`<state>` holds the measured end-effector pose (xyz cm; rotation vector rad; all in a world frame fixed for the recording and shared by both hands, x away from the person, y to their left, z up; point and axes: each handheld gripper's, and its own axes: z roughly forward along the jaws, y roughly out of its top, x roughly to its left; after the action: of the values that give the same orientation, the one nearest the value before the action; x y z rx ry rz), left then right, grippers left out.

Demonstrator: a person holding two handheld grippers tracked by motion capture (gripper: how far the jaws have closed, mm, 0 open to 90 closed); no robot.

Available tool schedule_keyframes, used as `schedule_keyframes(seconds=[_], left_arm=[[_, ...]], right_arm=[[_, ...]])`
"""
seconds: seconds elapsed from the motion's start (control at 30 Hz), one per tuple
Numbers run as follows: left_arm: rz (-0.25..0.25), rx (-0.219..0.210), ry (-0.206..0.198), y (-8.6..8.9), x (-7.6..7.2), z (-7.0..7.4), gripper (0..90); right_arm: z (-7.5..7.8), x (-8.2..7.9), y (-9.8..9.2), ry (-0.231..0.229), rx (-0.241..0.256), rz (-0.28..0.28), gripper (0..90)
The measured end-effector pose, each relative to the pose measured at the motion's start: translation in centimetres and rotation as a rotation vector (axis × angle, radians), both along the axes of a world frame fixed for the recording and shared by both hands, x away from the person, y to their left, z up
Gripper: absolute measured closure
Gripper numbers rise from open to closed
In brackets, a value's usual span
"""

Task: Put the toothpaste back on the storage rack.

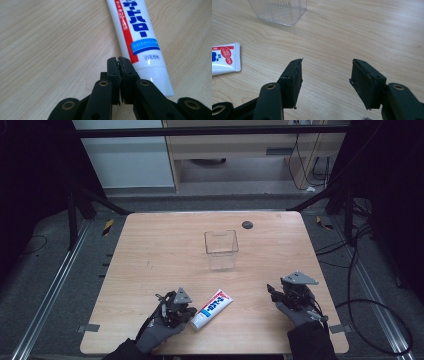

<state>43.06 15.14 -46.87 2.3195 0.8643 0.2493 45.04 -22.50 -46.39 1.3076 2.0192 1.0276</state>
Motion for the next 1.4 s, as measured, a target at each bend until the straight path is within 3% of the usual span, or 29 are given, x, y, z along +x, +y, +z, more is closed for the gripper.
schedule_keyframes(seconds=[0.23, 0.47, 0.63, 0.9, 1.03, 1.4], left_arm=[[0.054, -0.018, -0.029, 0.5, 0.8, 1.4, 78.2], [0.057, -0.008, -0.046, 0.0, 1.3, 2.8, 64.5], [0.063, -0.012, -0.063, -0.3, 1.5, 3.7, 49.4], [0.058, -0.012, -0.060, -1.5, 1.9, 5.0, 33.2], [0.058, -0.013, -0.060, -2.3, 2.1, 5.4, 29.5], [0.020, 0.031, -0.027, -4.7, 2.7, 5.4, 25.6]], right_arm=[[0.0, -0.1, -0.5, -0.004, 0.012, -0.012, 41.9], [0.0, 0.0, -0.8, -0.002, 0.013, -0.024, 41.7], [-0.1, 0.1, -0.8, 0.006, 0.010, -0.026, 41.5], [0.0, 0.2, -1.0, 0.009, 0.008, -0.039, 41.0], [0.0, 0.2, -1.3, 0.009, 0.007, -0.046, 40.8], [0.2, 0.2, -1.5, 0.017, 0.012, -0.055, 40.5]])
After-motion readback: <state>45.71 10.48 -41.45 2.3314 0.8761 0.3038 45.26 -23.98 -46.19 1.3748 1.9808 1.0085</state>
